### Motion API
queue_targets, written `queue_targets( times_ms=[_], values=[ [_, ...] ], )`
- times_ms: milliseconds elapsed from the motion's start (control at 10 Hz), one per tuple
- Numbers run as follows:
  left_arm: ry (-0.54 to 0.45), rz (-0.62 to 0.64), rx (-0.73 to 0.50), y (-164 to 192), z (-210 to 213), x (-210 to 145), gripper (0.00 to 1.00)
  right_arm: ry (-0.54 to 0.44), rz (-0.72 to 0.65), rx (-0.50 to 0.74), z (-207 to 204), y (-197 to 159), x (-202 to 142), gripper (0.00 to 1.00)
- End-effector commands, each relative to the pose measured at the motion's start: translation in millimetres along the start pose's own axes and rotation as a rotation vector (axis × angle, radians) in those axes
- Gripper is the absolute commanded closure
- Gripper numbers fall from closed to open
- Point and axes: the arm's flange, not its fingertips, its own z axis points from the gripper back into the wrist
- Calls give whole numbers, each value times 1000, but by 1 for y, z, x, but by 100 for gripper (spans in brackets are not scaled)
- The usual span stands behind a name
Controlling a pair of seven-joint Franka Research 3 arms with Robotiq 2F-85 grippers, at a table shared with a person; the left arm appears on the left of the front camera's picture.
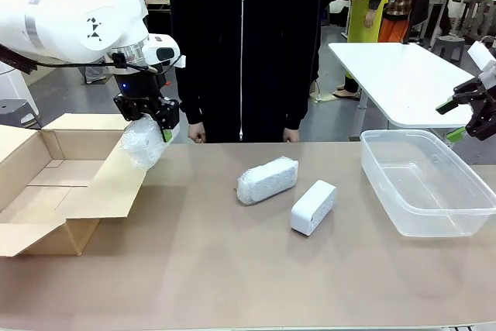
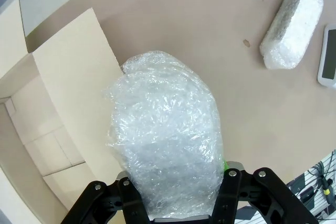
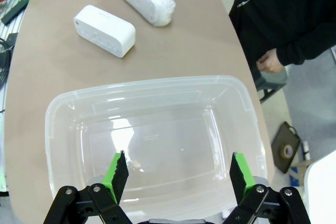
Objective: Separate and place wrapped and unwrapped clocks.
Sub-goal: Pick up the Digital clock indicated by the person, then if the picked Digital clock is wrapped, place it in the Package Box ; if not, place it in the Organizing box.
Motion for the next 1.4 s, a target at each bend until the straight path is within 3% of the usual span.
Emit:
queue_targets(
  times_ms=[0,1100,1200,1300],
  values=[
    [-10,12,-1,-1,4,2,67,0,-1,2,-2,0,-1,0],
    [-10,12,-1,-1,4,2,67,0,-1,2,-2,0,-1,0],
    [0,0,0,0,0,0,48,0,-1,2,-2,0,-1,0],
    [-13,-8,-1,10,4,-5,48,0,-1,2,-2,0,-1,0]
  ],
)
